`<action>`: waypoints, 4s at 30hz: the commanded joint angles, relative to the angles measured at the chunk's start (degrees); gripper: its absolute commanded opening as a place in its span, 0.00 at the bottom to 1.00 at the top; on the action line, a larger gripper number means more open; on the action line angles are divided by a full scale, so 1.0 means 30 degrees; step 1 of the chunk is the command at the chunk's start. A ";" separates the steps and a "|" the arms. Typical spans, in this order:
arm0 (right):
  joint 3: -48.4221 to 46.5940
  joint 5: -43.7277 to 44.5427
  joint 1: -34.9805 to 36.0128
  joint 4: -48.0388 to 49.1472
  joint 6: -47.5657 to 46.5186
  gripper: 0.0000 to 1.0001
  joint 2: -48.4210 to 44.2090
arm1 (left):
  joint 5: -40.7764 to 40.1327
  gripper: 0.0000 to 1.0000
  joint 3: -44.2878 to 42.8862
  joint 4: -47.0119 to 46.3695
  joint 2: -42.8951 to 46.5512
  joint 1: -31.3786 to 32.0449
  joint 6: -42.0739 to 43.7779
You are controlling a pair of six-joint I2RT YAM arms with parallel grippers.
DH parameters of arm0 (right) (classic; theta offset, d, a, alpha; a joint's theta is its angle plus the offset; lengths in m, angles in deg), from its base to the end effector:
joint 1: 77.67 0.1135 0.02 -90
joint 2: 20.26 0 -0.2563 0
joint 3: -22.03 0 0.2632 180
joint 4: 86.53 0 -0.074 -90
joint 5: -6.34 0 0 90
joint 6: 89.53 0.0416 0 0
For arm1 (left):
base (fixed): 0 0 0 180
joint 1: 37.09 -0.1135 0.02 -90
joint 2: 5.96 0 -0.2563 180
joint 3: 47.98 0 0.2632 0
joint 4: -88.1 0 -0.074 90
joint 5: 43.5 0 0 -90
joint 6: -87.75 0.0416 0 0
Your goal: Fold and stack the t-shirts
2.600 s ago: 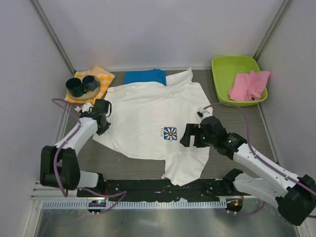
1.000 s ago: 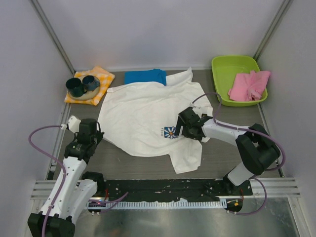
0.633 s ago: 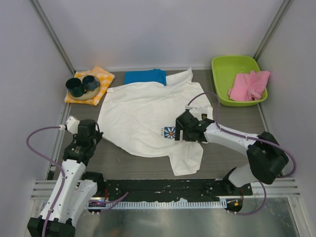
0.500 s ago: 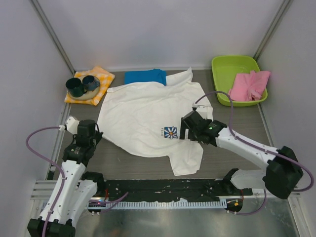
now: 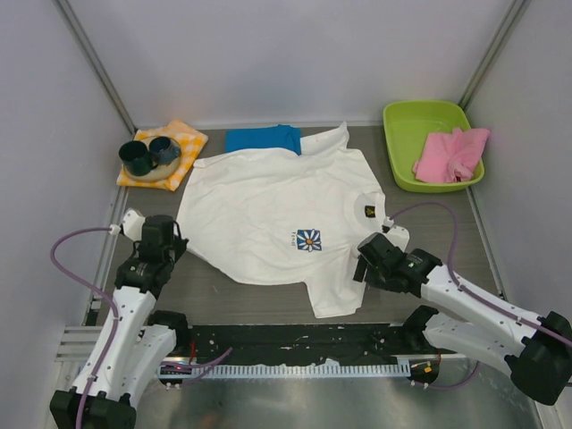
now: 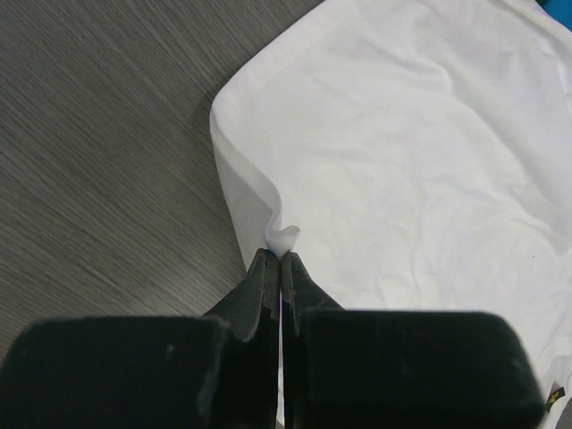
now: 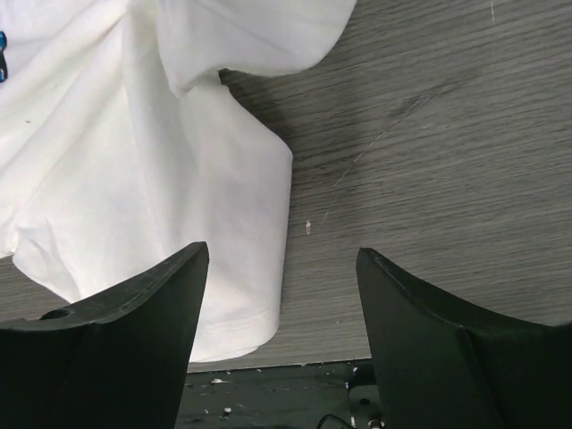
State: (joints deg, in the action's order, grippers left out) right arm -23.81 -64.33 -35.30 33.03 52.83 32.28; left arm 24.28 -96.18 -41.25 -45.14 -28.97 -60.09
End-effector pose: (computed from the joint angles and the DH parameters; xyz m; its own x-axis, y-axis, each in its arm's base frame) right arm 0.1345 0.1041 0.1819 -0.8441 0.2414 -0.4788 0.2087 0.9704 0.1214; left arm 0.1659 -0.0078 0.2419 -0.2239 -0.7597 -0.6105 -0.6361 0.5885 -0.4990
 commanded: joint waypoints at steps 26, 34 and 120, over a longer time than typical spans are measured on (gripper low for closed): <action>0.3535 -0.1669 0.0320 0.4446 0.2967 0.33 0.0037 | -0.0387 0.00 -0.0658 -0.0157 0.0110 -0.0128 0.0619; 0.3360 -0.0821 0.0408 0.3135 0.2996 0.01 -0.0835 | -0.0592 0.00 -0.1156 0.1100 0.1076 -0.0128 0.0736; -1.4830 -0.3016 -0.6036 1.2210 -0.4942 0.02 1.6233 | -0.3521 0.26 -0.3999 -0.6864 -1.3482 -0.1857 -0.2017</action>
State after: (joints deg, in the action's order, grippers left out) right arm -62.89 -72.59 -52.10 65.07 37.86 75.95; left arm 16.06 -108.38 -56.26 -84.33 -34.20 -65.34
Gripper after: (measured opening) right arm 0.027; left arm 0.150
